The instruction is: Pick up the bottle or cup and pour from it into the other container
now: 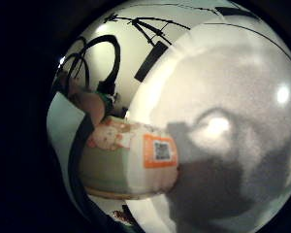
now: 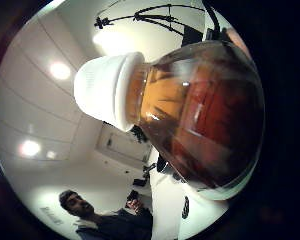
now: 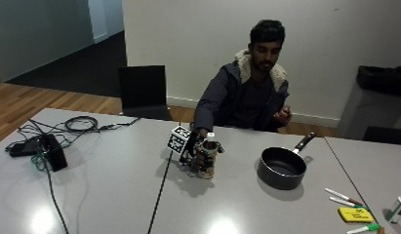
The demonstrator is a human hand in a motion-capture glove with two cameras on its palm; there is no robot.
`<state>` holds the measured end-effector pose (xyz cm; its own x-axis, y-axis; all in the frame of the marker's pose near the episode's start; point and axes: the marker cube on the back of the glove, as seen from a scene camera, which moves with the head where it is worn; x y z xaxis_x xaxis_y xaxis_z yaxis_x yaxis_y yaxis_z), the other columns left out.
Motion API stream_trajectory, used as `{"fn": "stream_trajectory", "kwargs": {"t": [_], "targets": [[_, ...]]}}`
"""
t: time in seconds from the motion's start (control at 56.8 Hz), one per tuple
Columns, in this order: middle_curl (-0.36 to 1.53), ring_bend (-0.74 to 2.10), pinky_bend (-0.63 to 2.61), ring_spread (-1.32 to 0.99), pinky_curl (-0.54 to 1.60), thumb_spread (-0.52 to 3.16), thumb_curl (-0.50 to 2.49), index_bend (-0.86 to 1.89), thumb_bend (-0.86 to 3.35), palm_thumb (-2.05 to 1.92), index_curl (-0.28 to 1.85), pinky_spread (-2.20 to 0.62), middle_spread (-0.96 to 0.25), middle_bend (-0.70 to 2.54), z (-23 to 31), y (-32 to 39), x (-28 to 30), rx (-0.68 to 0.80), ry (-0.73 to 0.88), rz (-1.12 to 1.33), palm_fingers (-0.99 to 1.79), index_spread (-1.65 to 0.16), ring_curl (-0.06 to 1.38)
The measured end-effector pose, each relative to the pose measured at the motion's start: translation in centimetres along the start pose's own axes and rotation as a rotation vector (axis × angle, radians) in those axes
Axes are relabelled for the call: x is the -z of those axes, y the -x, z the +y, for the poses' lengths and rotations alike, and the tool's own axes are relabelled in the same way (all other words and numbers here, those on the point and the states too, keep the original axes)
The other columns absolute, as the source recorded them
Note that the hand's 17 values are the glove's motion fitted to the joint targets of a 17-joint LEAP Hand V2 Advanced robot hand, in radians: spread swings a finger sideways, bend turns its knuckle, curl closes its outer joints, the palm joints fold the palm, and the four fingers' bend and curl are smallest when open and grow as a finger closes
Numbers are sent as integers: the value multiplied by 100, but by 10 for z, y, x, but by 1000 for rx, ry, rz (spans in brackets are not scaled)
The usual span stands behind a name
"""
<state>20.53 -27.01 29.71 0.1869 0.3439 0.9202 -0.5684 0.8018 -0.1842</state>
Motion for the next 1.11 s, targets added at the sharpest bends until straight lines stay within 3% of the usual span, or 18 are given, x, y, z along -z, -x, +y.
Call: {"fn": "stream_trajectory", "kwargs": {"t": [0.211, 0.264, 0.334, 0.422, 0.493, 0.545, 0.651, 0.756, 0.844, 1.108], "targets": [[41, 61, 51, -21, 27, 71, 49, 10, -2, 99, 28, 3, -27, 34, 15, 13, 1, 73, 29, 70, 110, -30, 39], [42, 60, 50, -22, 28, 70, 49, 10, -2, 99, 28, 2, -28, 34, 24, 24, 2, 174, 69, 102, 111, -30, 39], [42, 60, 50, -22, 28, 70, 49, 10, -2, 100, 27, 1, -28, 33, 37, 40, 3, 424, 195, 177, 111, -30, 39], [43, 60, 50, -22, 29, 70, 50, 10, -3, 100, 27, 0, -28, 32, 22, 98, -18, 463, 80, 346, 110, -30, 40], [43, 59, 49, -22, 29, 70, 50, 10, -3, 100, 27, -1, -28, 32, 38, 142, -27, 338, 189, 594, 109, -30, 40], [43, 59, 48, -22, 30, 70, 50, 10, -3, 100, 26, -1, -29, 31, 54, 169, -34, 337, 278, 761, 108, -30, 40], [44, 57, 46, -23, 30, 71, 51, 10, -3, 100, 26, -1, -29, 31, 65, 211, -57, 315, 189, 931, 108, -30, 40], [44, 57, 45, -23, 30, 71, 51, 10, -3, 100, 26, -2, -29, 31, 74, 244, -83, 364, 164, 1133, 108, -30, 40], [45, 56, 45, -23, 31, 71, 51, 10, -3, 100, 25, -2, -29, 30, 75, 259, -97, 552, 307, 1298, 108, -30, 40], [45, 54, 43, -24, 32, 70, 51, 10, -3, 100, 25, -2, -30, 29, 85, 257, -150, 623, 360, 1638, 109, -30, 41]]}}
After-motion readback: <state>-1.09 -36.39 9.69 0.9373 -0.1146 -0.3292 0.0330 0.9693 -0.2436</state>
